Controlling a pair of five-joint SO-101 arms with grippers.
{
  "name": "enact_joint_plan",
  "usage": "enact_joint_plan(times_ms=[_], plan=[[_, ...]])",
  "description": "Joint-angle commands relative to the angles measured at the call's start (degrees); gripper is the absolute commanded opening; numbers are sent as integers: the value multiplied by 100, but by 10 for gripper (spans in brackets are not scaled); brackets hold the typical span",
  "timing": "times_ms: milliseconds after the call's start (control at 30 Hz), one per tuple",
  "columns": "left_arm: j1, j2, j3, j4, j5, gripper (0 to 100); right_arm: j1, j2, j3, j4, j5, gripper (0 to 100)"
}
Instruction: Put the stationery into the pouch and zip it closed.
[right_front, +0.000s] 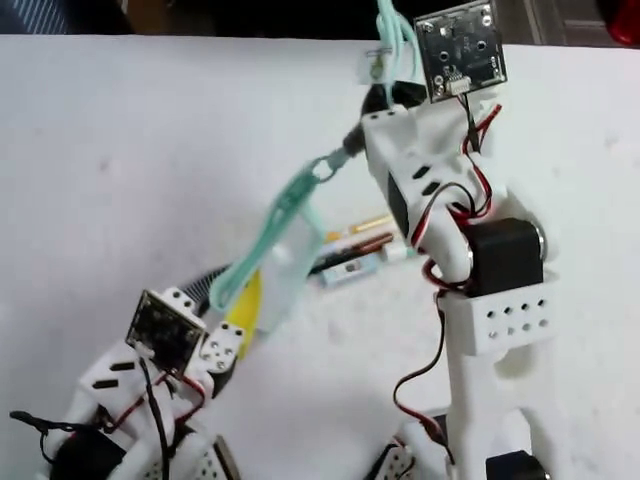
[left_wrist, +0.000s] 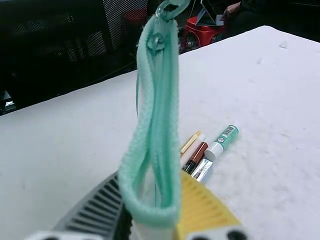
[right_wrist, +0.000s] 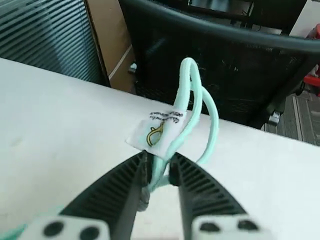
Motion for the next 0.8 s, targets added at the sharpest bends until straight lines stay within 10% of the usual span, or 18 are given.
enact_joint_plan(times_ms=[0, 767], plan=[[-66, 13, -202, 53, 53, 22, -119, -215, -88, 673, -9, 282], [-1473, 13, -475, -79, 97, 22, 259, -1156, 202, 3187, 2242, 162]])
